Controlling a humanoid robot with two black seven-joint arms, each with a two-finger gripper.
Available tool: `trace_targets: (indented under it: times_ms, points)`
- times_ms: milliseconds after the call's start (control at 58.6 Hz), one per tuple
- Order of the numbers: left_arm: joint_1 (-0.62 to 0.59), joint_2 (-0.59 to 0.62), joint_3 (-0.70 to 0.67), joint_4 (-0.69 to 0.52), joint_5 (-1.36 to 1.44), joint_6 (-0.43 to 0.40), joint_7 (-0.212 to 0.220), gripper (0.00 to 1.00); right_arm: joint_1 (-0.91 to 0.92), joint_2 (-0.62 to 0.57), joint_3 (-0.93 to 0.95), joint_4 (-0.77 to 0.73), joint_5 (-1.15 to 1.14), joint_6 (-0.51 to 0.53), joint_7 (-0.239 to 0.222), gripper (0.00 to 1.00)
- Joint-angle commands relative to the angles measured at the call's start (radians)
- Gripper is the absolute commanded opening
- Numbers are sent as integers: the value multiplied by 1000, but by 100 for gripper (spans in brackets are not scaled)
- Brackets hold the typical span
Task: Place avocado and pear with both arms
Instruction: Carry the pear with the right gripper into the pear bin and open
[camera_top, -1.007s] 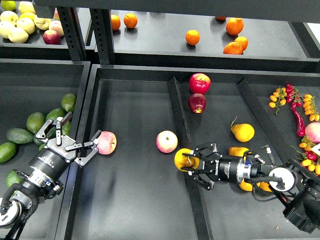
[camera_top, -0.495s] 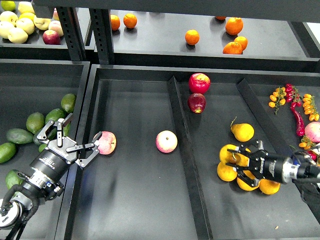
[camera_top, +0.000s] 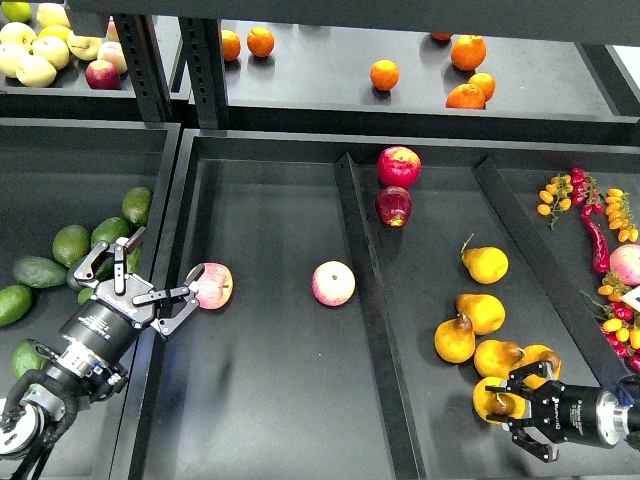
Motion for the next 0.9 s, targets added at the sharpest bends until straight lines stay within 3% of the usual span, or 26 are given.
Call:
trace_targets:
  times_ms: [0, 154, 290, 666, 888]
  points:
    - [0, 0, 0, 1, 0, 0, 0, 99, 1, 24, 2, -33, -12, 0, 0, 22]
    - [0, 0, 0, 1, 0, 0, 0, 99, 1, 28, 2, -36, -17, 0, 0, 28]
    - [0, 0, 1, 1, 0, 0, 0, 99, 1, 28, 2, -37, -18, 0, 0, 43]
    - [0, 0, 8, 1, 0, 0, 2, 99, -3, 25, 2, -34, -18, 0, 0, 67]
    - [0, 0, 9, 1, 0, 0, 2, 99, -2, 4, 14, 13, -11, 0, 0, 89]
